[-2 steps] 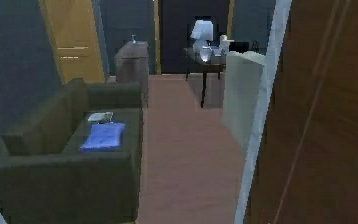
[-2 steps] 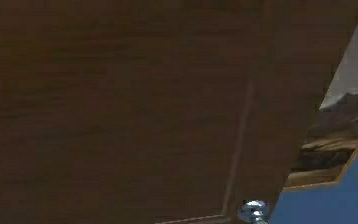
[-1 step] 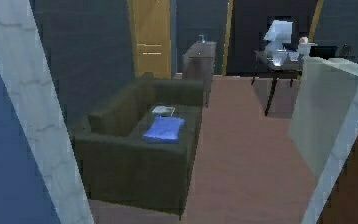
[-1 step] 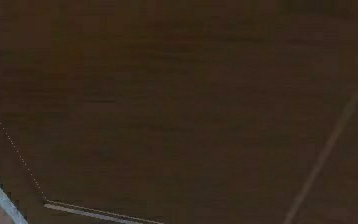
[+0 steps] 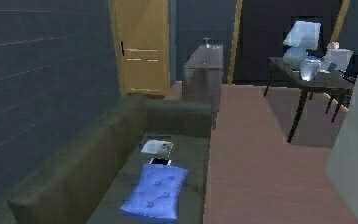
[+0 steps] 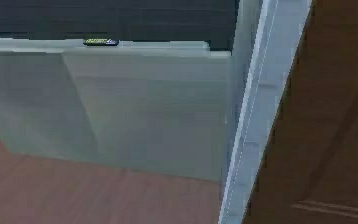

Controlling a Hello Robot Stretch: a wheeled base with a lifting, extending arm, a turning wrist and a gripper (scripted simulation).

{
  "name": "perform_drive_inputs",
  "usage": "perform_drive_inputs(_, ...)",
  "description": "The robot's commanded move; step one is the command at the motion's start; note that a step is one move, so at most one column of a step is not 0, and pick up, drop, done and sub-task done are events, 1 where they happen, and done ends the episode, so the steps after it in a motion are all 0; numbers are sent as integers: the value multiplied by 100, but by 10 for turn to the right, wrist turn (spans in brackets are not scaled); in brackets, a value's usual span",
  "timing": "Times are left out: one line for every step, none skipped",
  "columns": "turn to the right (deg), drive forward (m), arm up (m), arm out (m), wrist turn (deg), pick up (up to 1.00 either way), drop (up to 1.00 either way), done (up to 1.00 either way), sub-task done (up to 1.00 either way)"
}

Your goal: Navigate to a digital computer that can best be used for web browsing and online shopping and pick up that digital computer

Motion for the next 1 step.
perform_drive_inputs(360, 0, 0, 0, 0, 0, 0, 0, 0)
